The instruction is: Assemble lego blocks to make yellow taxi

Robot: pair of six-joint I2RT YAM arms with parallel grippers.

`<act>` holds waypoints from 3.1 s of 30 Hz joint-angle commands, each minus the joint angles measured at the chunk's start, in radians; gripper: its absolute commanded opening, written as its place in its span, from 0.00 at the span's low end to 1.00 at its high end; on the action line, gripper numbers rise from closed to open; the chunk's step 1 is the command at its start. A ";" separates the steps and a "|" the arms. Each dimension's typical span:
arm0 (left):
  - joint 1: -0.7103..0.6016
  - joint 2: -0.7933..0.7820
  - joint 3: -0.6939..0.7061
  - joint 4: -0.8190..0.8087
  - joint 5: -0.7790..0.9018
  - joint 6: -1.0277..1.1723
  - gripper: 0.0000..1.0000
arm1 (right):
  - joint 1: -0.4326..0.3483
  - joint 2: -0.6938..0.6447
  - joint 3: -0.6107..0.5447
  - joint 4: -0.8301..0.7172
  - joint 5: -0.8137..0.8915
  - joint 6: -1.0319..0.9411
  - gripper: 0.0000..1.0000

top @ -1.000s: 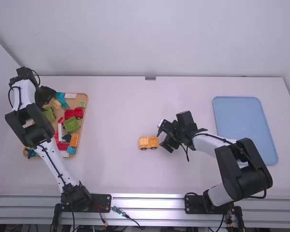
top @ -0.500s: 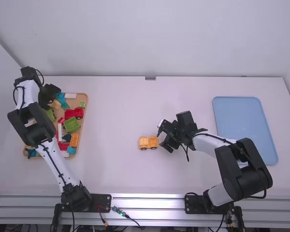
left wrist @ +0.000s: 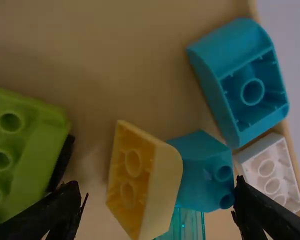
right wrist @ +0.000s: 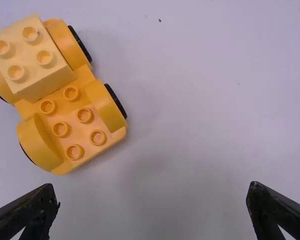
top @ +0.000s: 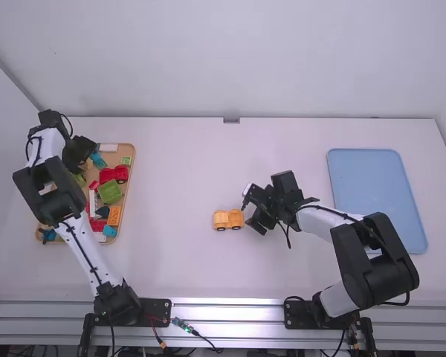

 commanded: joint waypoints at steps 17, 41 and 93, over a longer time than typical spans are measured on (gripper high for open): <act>0.023 -0.034 -0.011 0.042 0.046 -0.012 0.75 | 0.002 -0.022 -0.005 0.011 0.002 0.006 0.98; 0.060 -0.047 -0.011 -0.033 0.044 0.009 0.71 | 0.002 -0.022 -0.005 0.013 -0.002 0.006 1.00; 0.002 -0.047 -0.072 0.031 -0.060 0.101 0.17 | 0.002 -0.022 -0.005 0.003 0.001 0.003 1.00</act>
